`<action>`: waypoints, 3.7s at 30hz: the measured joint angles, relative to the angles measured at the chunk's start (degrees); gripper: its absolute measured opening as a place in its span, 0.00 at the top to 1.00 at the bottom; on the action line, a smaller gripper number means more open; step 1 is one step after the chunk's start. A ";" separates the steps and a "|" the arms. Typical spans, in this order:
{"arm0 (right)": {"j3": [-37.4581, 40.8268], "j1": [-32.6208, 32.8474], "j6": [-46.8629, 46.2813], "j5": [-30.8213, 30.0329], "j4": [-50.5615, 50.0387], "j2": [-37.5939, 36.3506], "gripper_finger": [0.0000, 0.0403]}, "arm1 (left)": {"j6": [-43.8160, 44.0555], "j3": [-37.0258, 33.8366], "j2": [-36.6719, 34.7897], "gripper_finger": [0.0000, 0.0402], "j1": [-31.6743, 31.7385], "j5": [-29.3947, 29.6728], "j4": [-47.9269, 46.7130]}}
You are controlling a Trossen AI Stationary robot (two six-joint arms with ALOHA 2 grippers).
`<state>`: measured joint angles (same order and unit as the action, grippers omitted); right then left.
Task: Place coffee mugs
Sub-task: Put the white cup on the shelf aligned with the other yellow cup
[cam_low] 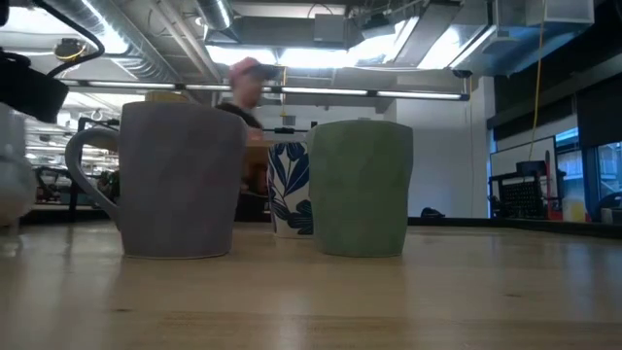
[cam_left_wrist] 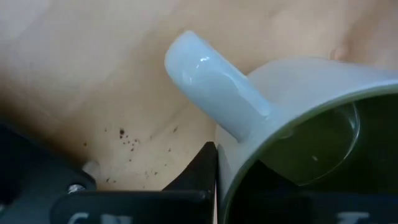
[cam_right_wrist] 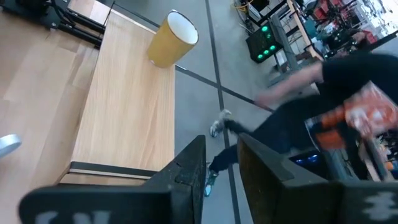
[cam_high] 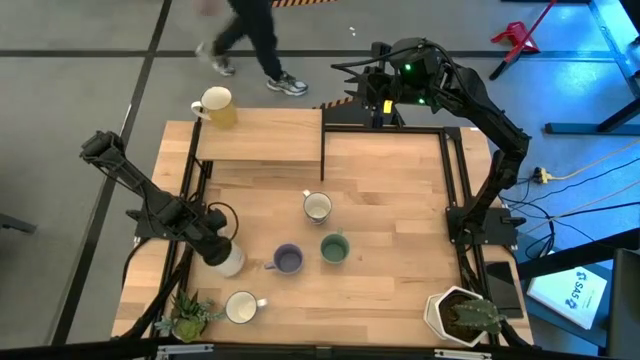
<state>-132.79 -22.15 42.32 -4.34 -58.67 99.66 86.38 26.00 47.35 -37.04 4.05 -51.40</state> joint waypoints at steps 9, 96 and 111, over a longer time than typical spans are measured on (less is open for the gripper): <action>0.00 0.00 0.78 0.02 -0.33 0.00 0.79 | 8.01 5.91 0.00 0.96 2.83 7.45 -2.19; 0.02 -0.01 9.04 0.07 -2.43 0.02 0.79 | -48.13 52.87 22.77 0.96 72.38 10.99 -38.59; 0.02 -0.01 9.04 0.07 -2.43 0.02 0.79 | -52.20 52.83 22.77 0.96 73.84 10.21 -38.50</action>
<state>-132.77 -22.16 51.35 -4.27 -61.10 99.68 34.18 78.83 70.13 36.80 14.26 -89.91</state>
